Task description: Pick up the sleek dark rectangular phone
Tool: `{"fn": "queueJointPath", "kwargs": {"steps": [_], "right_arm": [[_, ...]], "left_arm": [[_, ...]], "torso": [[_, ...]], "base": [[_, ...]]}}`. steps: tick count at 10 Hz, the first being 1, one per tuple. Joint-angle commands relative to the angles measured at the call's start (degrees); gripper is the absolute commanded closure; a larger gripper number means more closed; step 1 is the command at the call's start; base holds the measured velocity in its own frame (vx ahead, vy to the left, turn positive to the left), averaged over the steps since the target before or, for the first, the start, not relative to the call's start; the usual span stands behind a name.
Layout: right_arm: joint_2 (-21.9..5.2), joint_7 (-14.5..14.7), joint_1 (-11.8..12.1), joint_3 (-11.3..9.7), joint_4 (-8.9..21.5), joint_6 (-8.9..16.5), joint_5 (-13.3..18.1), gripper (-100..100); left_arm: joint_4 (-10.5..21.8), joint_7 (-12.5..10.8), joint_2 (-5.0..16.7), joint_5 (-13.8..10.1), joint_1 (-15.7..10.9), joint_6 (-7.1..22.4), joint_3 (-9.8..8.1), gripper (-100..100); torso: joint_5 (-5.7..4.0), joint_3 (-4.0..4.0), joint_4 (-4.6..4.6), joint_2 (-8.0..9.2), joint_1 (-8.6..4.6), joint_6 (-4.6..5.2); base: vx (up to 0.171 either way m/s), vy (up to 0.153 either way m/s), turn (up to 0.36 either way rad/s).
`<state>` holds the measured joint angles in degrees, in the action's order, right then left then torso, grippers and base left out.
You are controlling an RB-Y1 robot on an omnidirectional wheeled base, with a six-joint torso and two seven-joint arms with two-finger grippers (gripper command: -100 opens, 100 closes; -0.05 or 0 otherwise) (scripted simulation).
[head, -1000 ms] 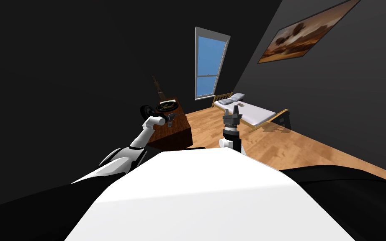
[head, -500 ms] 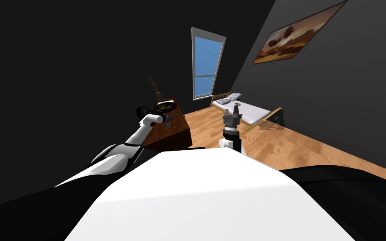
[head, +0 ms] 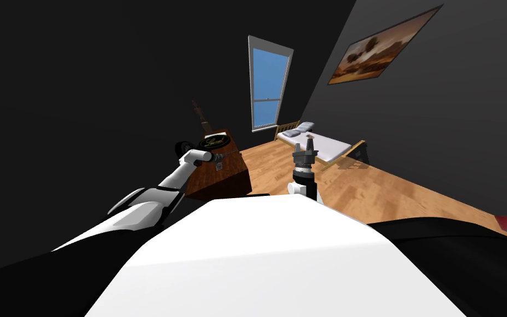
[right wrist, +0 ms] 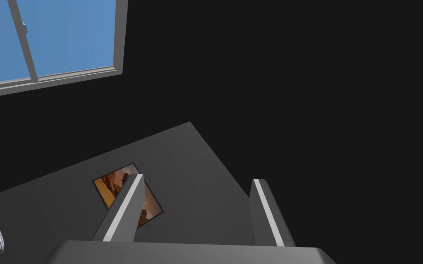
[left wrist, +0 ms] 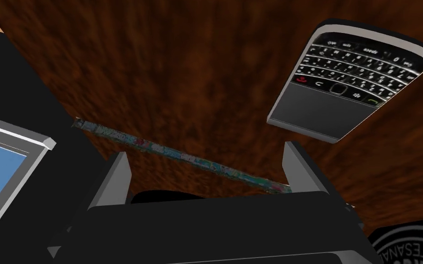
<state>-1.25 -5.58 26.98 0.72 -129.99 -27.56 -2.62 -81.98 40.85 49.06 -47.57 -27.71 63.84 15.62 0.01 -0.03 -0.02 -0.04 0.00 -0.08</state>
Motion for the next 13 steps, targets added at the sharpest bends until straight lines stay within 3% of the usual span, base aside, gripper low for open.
{"fn": "queueJointPath", "kwargs": {"steps": [1, 5, 6, 10, 12, 13], "right_arm": [[0.00, 0.00, 0.00, 0.00, 0.00, 0.00, 0.00, 0], [0.00, 0.00, 0.00, 0.00, 0.00, 0.00, 0.00, 0], [0.00, 0.00, 0.00, 0.00, 0.00, 0.00, 0.00, 0], [0.00, 0.00, 0.00, 0.00, 0.00, 0.00, 0.00, 0], [0.00, 0.00, 0.00, 0.00, 0.00, 0.00, 0.00, 0], [0.00, 0.00, 0.00, 0.00, 0.00, 0.00, 0.00, 0]], "left_arm": [[2.64, 1.60, 1.51, -1.27, -1.26, 2.86, 1.20, -100], [6.38, 3.94, 3.76, -3.13, -2.57, 8.25, 3.15, -100], [6.38, 3.94, 3.76, -3.13, -2.57, 8.33, 3.15, -100], [11.70, 7.22, 6.58, -5.79, -3.91, 14.61, 6.23, -100], [13.22, 8.15, 7.28, -6.58, -4.09, 16.34, 7.24, -100], [12.73, 7.85, 7.01, -6.28, -3.90, 15.56, 6.93, -100]], "torso": [[0.00, 0.00, 0.00, 0.00, 0.00, 0.00], [0.00, 0.00, 0.00, 0.01, -0.02, -0.01], [-0.01, 0.00, 0.00, 0.00, -0.03, 0.00], [-0.01, -0.02, -0.01, -0.03, -0.07, -0.01], [-0.01, 0.02, 0.01, 0.04, -0.05, -0.02], [-0.01, 0.02, 0.01, 0.04, -0.08, -0.01]], "base": [[0.015, -0.005, -0.074], [0.015, -0.007, -0.047], [0.015, -0.007, -0.023], [0.018, -0.017, -0.051], [0.008, -0.021, -0.020], [0.003, -0.011, -0.001]]}}
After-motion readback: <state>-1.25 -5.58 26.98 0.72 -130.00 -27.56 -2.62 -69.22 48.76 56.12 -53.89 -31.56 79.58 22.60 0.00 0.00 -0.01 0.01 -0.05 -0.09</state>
